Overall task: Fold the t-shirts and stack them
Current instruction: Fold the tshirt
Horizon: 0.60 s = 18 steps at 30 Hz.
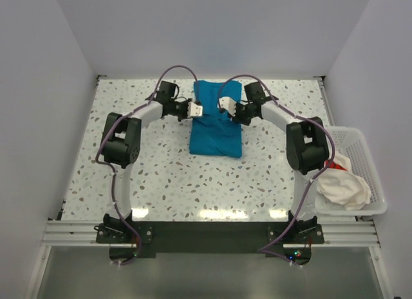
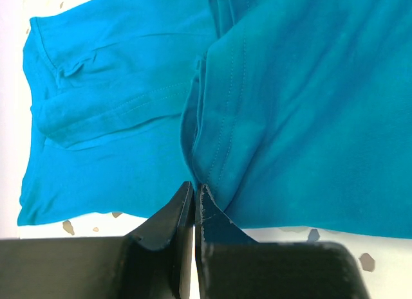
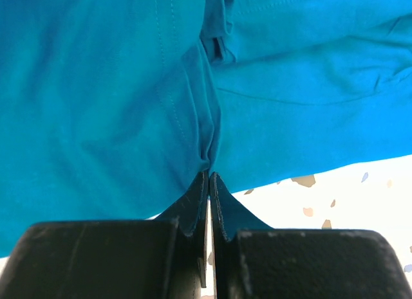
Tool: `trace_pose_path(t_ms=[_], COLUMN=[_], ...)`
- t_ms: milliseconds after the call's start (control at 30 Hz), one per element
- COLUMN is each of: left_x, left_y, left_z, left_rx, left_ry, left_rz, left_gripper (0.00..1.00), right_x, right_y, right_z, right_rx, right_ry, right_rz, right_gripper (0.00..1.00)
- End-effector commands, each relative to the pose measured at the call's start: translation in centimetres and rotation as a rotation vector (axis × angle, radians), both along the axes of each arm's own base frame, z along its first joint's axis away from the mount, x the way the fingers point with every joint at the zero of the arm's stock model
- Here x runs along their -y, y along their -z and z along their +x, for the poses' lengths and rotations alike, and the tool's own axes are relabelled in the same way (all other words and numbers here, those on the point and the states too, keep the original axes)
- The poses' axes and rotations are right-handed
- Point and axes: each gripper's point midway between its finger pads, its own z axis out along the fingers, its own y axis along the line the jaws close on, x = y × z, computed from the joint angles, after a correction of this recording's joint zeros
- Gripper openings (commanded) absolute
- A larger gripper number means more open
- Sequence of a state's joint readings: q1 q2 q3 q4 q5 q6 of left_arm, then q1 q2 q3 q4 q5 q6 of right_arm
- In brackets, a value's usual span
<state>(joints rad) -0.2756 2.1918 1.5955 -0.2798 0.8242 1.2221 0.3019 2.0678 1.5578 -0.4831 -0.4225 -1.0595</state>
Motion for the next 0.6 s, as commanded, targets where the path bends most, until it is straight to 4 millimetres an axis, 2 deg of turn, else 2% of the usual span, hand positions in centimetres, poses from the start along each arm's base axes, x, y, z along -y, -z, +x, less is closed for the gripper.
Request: trace_pose_path(t_ms=[0,33,67,100,133,167,200,233,267,300,333,367,433,467,500,533,567], left_x=[-0.2,-0.2,-0.2,-0.5,-0.6,-1.3,-1.3,-1.6,-2.0,-2.4,-2.7,-3.2,-3.3,-3.6,-3.6,-3.7,-3.9], left_y=[-0.7,-0.8,-1.2,-2.0,-2.8,-3.2,-5.2,-6.0,-5.9,-7.7,-8.2,-9.0,-9.1,-8.0,-8.6,-8.1,-7.0], left_z=[1.7,1.9,2.1,2.3,2.3,2.2,1.6,1.2,0.1,-1.1,-1.9,-3.8,-6.1,-7.9,-9.2,-10.2,-11.9], left_rx=[0.048,0.046,0.049,0.034,0.028,0.002,-0.016,-0.035,-0.078,-0.111,-0.141,-0.209,-0.298,-0.379,-0.457,-0.516,-0.619], left_ry=[-0.003,-0.009,-0.018,-0.049,-0.062,-0.082,-0.095,-0.109,-0.123,-0.147,-0.167,-0.205,-0.238,-0.263,-0.304,-0.326,-0.365], left_rz=[-0.002,-0.002,-0.003,-0.013,-0.025,-0.036,-0.071,-0.085,-0.088,-0.110,-0.123,-0.145,-0.167,-0.164,-0.192,-0.196,-0.189], left_gripper=[0.04,0.08,0.20,0.27,0.32,0.41,0.46,0.50,0.54,0.54,0.55,0.55,0.54,0.53,0.53,0.53,0.53], right_x=[0.0,0.1,0.1,0.2,0.4,0.7,0.8,1.2,1.5,1.4,1.4,1.7,1.0,0.8,0.6,-0.2,-0.1], right_y=[-1.4,-2.0,-2.3,-2.5,-3.1,-4.5,-5.8,-6.7,-7.6,-9.3,-9.9,-10.2,-11.1,-10.5,-10.2,-10.2,-9.2], right_z=[2.8,3.4,3.6,3.8,4.2,4.8,4.8,4.6,4.0,3.3,2.6,0.9,-2.4,-4.7,-6.2,-7.9,-10.0], right_rx=[0.117,0.126,0.126,0.114,0.115,0.130,0.131,0.103,0.070,0.038,0.003,-0.069,-0.217,-0.320,-0.389,-0.490,-0.573], right_ry=[0.009,0.029,0.048,0.084,0.110,0.152,0.178,0.233,0.262,0.324,0.354,0.386,0.443,0.461,0.482,0.511,0.534], right_rz=[-0.002,-0.003,0.000,0.007,0.011,0.007,0.020,0.049,0.063,0.113,0.132,0.137,0.212,0.212,0.227,0.277,0.266], right_gripper=[0.00,0.00,0.04,0.16,0.24,0.33,0.39,0.42,0.46,0.50,0.51,0.51,0.49,0.47,0.45,0.43,0.43])
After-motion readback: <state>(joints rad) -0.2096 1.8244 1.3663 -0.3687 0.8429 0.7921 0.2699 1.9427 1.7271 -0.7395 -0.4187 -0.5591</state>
